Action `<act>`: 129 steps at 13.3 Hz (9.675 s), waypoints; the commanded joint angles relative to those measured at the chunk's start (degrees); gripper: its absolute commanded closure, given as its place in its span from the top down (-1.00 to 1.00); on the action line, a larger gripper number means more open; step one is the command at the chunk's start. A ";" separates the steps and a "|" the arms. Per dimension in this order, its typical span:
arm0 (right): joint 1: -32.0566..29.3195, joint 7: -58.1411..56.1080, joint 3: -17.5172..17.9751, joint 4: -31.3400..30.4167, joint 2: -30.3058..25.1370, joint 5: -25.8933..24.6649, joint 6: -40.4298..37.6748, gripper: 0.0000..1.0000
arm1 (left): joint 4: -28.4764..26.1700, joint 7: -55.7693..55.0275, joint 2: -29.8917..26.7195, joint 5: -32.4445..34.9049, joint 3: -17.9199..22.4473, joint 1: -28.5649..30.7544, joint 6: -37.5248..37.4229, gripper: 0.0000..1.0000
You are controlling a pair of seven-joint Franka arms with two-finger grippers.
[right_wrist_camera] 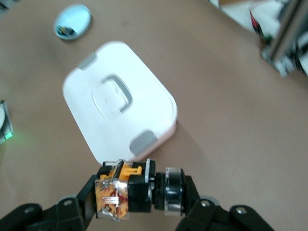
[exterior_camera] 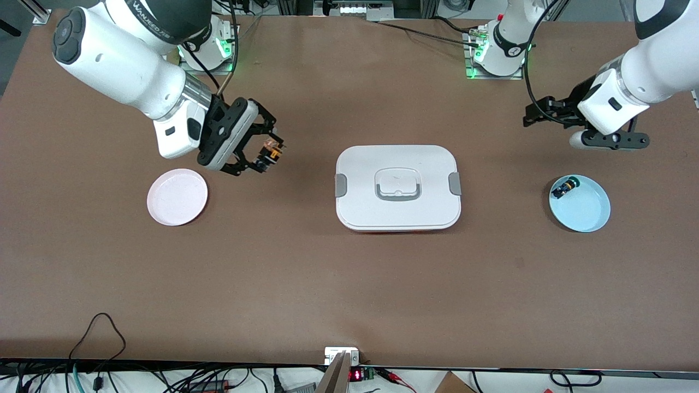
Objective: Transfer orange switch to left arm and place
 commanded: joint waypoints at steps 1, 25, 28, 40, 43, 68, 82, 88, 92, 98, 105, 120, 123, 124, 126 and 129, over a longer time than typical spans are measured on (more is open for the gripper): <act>1.63 -9.94 -0.18 -0.50 0.36 5.93 4.08 -0.92 | 1.09 0.99 1.28 -7.65 0.44 0.22 -3.31 1.00; 9.90 -66.76 -0.26 -7.18 5.90 74.07 4.97 -0.92 | -12.80 20.31 5.50 -74.55 -10.19 -0.66 18.99 1.00; 10.34 -66.41 -0.26 -7.18 5.81 74.16 5.14 -0.92 | -12.80 22.70 5.94 -77.20 -13.08 -1.45 24.17 1.00; 10.78 -65.79 -0.26 -7.18 5.73 74.16 6.90 -0.92 | -12.89 22.70 6.29 -78.87 -15.90 -1.19 24.80 -0.56; 10.78 -65.88 -0.26 -7.18 5.64 74.16 6.99 -0.92 | -12.89 22.70 6.29 -78.87 -15.90 -1.19 24.80 -0.56; -2.40 -34.42 -0.88 -17.55 -3.06 57.22 8.22 1.00 | -2.53 28.76 10.77 -28.20 -15.29 10.24 11.81 -0.56; -3.19 48.68 -1.93 -14.74 -7.01 -14.46 -10.02 1.00 | -3.39 67.74 13.31 33.98 -15.64 13.47 16.71 -0.56; -5.29 49.88 -10.35 -2.46 -5.53 -33.07 -24.65 1.00 | -14.11 89.12 15.77 35.39 -15.73 28.85 36.73 -0.54; -8.38 46.54 -11.16 1.87 -5.96 -33.59 -27.28 1.00 | -15.53 96.24 21.83 35.56 -15.73 35.80 47.37 -0.55; -11.63 38.53 -11.78 -8.82 -10.69 -32.63 -17.21 1.00 | -15.44 104.18 31.07 35.56 -15.82 41.79 57.76 -0.56; -11.98 36.34 -11.51 -5.42 -11.50 -32.28 -22.02 1.00 | -15.00 104.62 33.98 35.56 -15.73 42.93 59.78 0.23; -12.42 35.54 -11.78 0.29 -9.04 -29.20 -26.14 1.00 | 9.50 69.70 26.77 32.31 -33.02 43.02 3.32 1.00; -12.16 35.81 -11.78 0.29 -9.04 -29.20 -26.14 1.00 | 12.76 53.43 26.77 32.22 -36.98 42.85 -3.65 1.00; -12.16 35.81 -11.69 0.38 -9.04 -29.20 -26.14 1.00 | 14.25 48.59 26.86 32.14 -38.82 42.85 -5.67 1.00; -12.16 35.98 -11.69 0.38 -9.13 -29.20 -26.14 1.00 | 16.54 40.76 26.86 31.70 -40.68 42.58 -8.49 1.00; -12.24 35.99 -11.69 0.73 -9.13 -29.29 -26.23 1.00 | 19.97 31.17 26.86 28.45 -41.57 41.88 -11.13 1.00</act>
